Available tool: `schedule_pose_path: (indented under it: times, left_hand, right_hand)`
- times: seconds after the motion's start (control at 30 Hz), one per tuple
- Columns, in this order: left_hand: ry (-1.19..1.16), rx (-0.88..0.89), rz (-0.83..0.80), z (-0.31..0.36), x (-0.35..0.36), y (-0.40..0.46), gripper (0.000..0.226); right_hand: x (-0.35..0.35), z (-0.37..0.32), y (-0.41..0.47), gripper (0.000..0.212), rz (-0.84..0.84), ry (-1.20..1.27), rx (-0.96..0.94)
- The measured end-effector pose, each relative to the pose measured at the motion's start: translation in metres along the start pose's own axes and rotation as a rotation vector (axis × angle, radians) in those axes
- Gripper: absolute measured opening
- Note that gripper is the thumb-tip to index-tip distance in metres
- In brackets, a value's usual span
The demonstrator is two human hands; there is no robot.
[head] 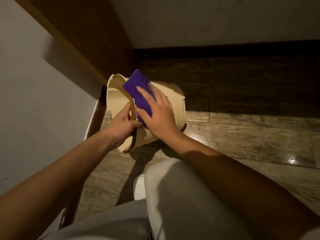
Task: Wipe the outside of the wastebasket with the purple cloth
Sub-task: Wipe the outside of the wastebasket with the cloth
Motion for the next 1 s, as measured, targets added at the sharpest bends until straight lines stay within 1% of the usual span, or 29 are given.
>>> schedule_pose_path:
  times: [0.07,0.13,0.17,0.23,0.33,0.4,0.47,0.53,0.6,0.67,0.73,0.8,0.9,0.93,1.0]
  left_hand:
    - [0.040,-0.039,0.054,-0.007,-0.014,0.001,0.066]
    - [0.089,-0.066,0.082,-0.014,-0.022,-0.001,0.069]
    - [0.107,-0.071,0.091,-0.016,-0.024,-0.002,0.072]
    - [0.138,-0.064,0.111,-0.018,-0.024,-0.002,0.074]
    - [0.209,-0.009,0.155,-0.015,-0.028,-0.004,0.069]
    - [0.275,0.047,0.204,-0.013,-0.029,-0.005,0.059]
    - [0.282,0.103,0.260,-0.010,-0.028,-0.005,0.053]
    - [0.206,0.129,0.280,-0.004,-0.027,-0.004,0.053]
    - [0.121,0.098,0.245,-0.001,-0.025,0.000,0.055]
    - [0.086,0.048,0.167,0.000,-0.019,-0.001,0.059]
    - [0.063,0.013,0.128,0.000,-0.014,-0.002,0.063]
    - [-0.019,-0.006,0.111,0.004,-0.013,-0.002,0.067]
    - [-0.144,-0.071,0.063,0.005,-0.011,0.003,0.083]
    - [-0.124,-0.081,0.049,0.004,-0.008,0.002,0.086]
    - [0.055,-0.040,0.032,0.000,-0.005,-0.006,0.088]
  right_hand:
    - [0.003,0.028,-0.016,0.069,0.019,-0.106,-0.018]
    - [0.002,0.062,-0.029,0.070,0.056,-0.142,0.070]
    - [0.001,0.080,-0.032,0.069,0.076,-0.146,0.148]
    - [0.001,0.120,-0.036,0.064,0.083,-0.171,0.364]
    - [-0.005,0.171,-0.041,0.052,0.016,-0.174,0.707]
    - [-0.018,0.183,-0.044,0.046,0.077,-0.119,0.815]
    - [-0.034,0.177,-0.041,0.044,0.181,-0.086,0.803]
    - [-0.053,0.162,-0.027,0.045,0.284,-0.057,0.749]
    - [-0.073,0.140,-0.006,0.046,0.381,0.025,0.701]
    - [-0.090,0.111,0.014,0.046,0.438,0.144,0.621]
    - [-0.097,0.079,0.028,0.045,0.429,0.258,0.541]
    - [-0.093,0.046,0.037,0.043,0.379,0.337,0.445]
    - [-0.067,0.013,0.036,0.045,0.278,0.349,0.305]
    - [-0.055,0.011,0.031,0.047,0.240,0.336,0.293]
    - [-0.035,0.022,0.020,0.047,0.188,0.285,0.345]
Point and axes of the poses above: each hand's wrist, its own y-axis towards the middle knuckle, its own x-axis out of the palm, z = x × y, the point moved 5 cm from there along y, towards the middle knuckle, and after that the axes turned 11 degrees about z, right-handed, at the moved point
